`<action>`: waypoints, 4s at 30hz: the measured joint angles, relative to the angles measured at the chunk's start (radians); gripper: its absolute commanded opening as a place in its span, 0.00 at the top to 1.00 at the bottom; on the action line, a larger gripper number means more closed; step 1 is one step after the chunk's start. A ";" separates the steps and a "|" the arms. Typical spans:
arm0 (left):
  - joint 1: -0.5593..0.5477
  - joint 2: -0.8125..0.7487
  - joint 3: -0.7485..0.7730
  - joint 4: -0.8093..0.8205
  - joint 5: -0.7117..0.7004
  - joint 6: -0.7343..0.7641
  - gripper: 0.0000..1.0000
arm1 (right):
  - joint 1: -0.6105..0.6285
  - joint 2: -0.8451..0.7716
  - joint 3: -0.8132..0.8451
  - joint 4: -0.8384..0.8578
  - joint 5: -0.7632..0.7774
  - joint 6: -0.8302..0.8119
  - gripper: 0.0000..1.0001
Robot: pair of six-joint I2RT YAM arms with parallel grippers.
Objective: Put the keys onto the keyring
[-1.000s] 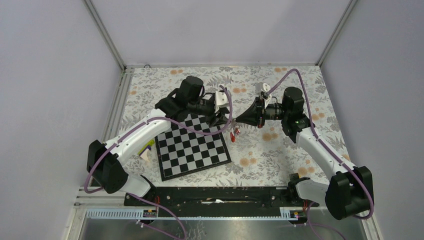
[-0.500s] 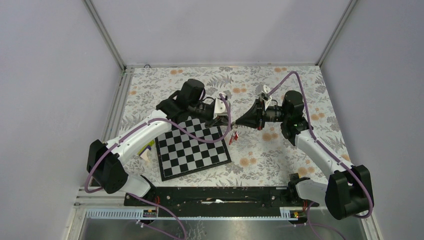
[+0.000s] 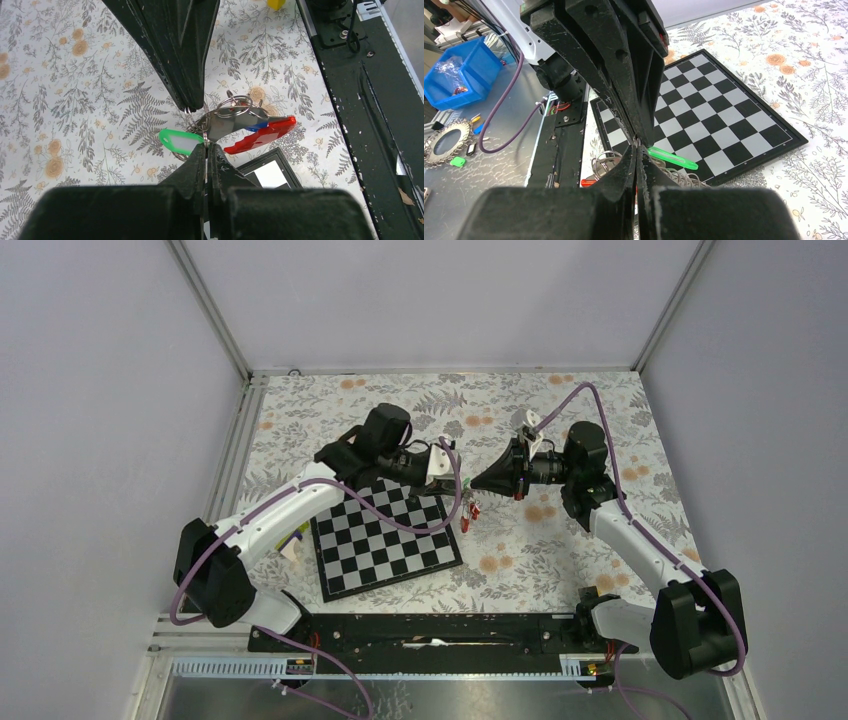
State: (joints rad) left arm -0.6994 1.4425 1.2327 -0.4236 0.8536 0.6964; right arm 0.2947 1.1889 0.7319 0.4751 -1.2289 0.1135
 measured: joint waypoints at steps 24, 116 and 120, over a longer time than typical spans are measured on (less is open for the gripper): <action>-0.043 -0.001 -0.014 -0.032 -0.080 0.019 0.62 | 0.001 0.008 -0.013 -0.034 0.034 -0.049 1.00; -0.074 0.137 0.136 -0.208 -0.163 -0.143 1.00 | 0.015 0.008 -0.040 -0.209 0.083 -0.324 0.57; -0.075 0.143 0.149 -0.212 -0.163 -0.150 1.00 | 0.026 0.009 -0.041 -0.204 0.081 -0.323 0.63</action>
State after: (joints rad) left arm -0.7742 1.5860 1.3815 -0.6361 0.6907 0.5468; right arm 0.3202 1.1980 0.6910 0.2714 -1.1481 -0.2096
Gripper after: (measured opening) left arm 0.021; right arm 0.410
